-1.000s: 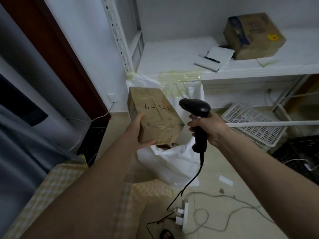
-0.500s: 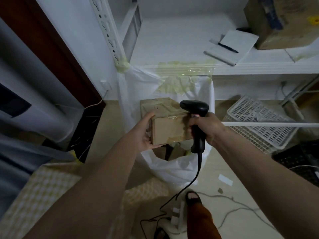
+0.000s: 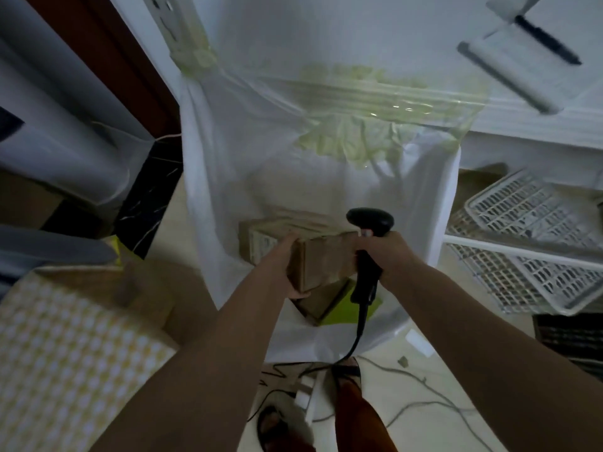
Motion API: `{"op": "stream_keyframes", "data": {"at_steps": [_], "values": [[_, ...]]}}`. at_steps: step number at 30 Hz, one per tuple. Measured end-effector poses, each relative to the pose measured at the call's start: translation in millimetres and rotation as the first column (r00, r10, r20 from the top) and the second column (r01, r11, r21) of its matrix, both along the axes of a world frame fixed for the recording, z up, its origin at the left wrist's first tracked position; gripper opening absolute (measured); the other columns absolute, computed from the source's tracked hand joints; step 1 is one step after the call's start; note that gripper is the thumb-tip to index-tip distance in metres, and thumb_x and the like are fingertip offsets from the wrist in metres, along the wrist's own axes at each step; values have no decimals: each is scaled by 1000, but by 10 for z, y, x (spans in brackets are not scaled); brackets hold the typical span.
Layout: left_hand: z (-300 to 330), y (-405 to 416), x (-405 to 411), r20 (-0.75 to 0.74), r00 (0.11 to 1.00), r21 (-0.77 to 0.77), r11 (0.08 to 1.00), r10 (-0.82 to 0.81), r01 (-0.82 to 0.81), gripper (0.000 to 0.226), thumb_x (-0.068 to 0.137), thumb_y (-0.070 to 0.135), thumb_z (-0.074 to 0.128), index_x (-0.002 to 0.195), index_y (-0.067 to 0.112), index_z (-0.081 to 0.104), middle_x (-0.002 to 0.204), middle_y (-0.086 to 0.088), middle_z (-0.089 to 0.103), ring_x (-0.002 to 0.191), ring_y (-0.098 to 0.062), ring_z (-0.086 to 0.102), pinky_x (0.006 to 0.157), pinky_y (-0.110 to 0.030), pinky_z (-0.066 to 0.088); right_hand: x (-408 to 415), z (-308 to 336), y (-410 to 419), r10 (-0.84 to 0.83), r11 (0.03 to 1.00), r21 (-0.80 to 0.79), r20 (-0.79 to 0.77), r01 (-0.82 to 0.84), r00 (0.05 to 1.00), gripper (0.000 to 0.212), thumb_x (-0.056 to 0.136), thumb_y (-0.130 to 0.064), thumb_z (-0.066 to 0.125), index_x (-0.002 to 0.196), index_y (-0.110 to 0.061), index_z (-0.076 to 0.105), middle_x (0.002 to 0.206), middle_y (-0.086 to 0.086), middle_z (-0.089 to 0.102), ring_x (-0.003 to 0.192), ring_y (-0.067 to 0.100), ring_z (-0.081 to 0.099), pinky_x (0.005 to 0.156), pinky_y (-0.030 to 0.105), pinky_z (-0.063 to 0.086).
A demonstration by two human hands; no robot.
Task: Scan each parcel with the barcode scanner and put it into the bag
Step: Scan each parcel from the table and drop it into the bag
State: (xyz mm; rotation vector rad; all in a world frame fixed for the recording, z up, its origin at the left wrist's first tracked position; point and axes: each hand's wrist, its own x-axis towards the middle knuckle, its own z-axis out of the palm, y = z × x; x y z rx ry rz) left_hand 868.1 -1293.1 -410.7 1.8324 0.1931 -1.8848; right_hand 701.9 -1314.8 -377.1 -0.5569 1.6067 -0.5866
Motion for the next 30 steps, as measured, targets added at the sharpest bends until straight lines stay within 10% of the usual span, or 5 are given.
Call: {"op": "stream_keyframes", "data": {"at_steps": [8,10,14,17,30], "values": [[-590,-251,-216,34,996,57,995,-87,85,143,19,93,68,145,33,37,150,-11,39,132,-44,39,94,-75,29,-150,-195,-180,39,996,74,28,-41,999,12,83,8,58,84,-1,51,66,14,51,56,24,52,61,37,48],[-566,-255,-258,174,964,44,979,-203,198,132,40,87,70,149,25,31,148,-13,40,130,-39,42,105,-59,34,-157,-212,-198,63,995,80,15,-64,998,11,84,6,58,84,-2,51,67,13,52,57,24,52,63,38,48],[-367,-80,-133,715,344,161,623,-609,766,66,87,55,47,136,11,47,133,-10,52,117,-30,51,95,-32,43,-112,-188,-206,98,992,80,34,-100,995,9,88,1,57,90,-3,50,68,12,51,60,24,52,64,38,47],[-192,35,-24,767,-48,377,388,-640,841,44,89,40,44,123,13,50,124,-9,50,115,-28,48,91,-35,43,-35,-99,-174,167,984,59,40,-170,985,7,88,0,58,90,-3,51,69,13,51,64,26,52,67,39,47],[944,1006,557,840,-157,411,420,-519,809,40,96,38,50,127,13,50,122,-7,52,110,-25,56,90,-36,47,738,877,413,742,666,-145,36,-731,669,12,80,4,65,75,-3,56,62,11,54,55,24,55,59,33,47]]}}
